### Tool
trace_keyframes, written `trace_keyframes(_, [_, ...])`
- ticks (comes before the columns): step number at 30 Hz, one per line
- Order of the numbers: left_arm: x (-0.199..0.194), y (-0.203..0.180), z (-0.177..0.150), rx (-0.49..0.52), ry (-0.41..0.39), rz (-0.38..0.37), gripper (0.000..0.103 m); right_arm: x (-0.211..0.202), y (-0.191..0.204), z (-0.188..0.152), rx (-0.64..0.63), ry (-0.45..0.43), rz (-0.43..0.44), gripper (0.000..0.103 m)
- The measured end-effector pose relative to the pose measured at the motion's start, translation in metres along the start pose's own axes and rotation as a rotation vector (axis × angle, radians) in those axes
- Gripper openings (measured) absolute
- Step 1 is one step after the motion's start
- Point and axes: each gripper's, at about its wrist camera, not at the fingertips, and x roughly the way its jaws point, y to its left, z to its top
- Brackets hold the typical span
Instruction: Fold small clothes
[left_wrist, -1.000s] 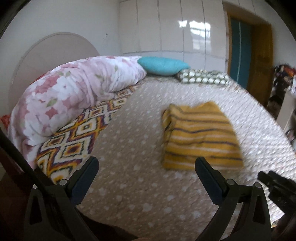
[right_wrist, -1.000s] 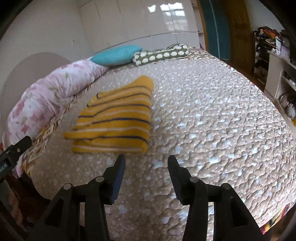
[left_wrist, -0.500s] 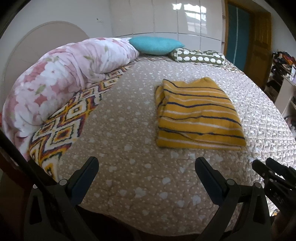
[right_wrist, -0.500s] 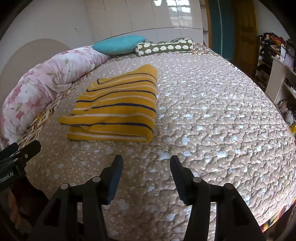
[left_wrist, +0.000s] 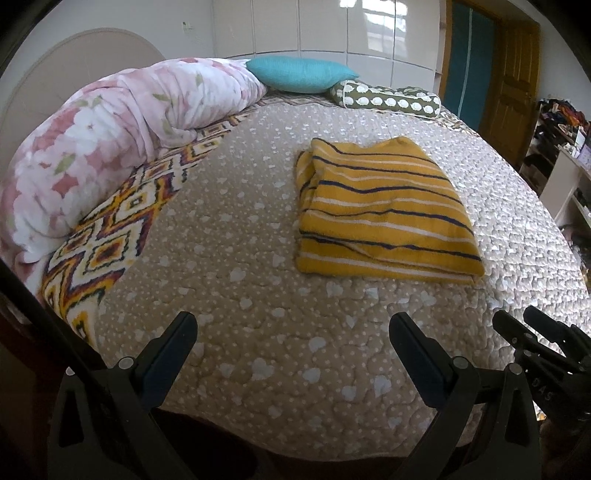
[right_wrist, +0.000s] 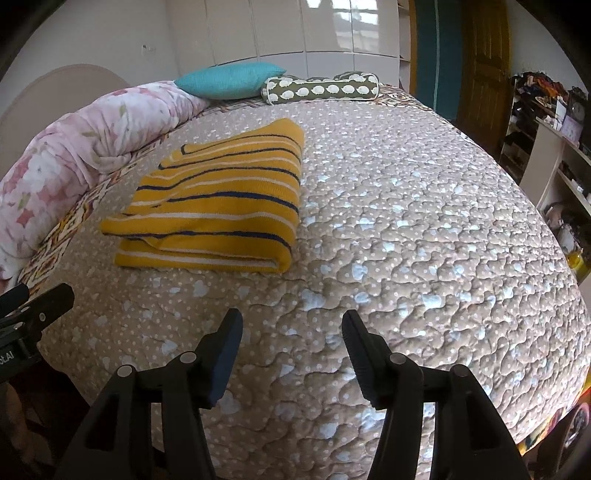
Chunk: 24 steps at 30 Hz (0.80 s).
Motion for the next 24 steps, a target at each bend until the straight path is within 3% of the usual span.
trace_keyframes(24, [0.0090,0.0002,-0.0050,-0.021,0.050,-0.035,0.103,0.0058,-0.0045,-0.0021,-0.020,0.018,-0.019,0.063])
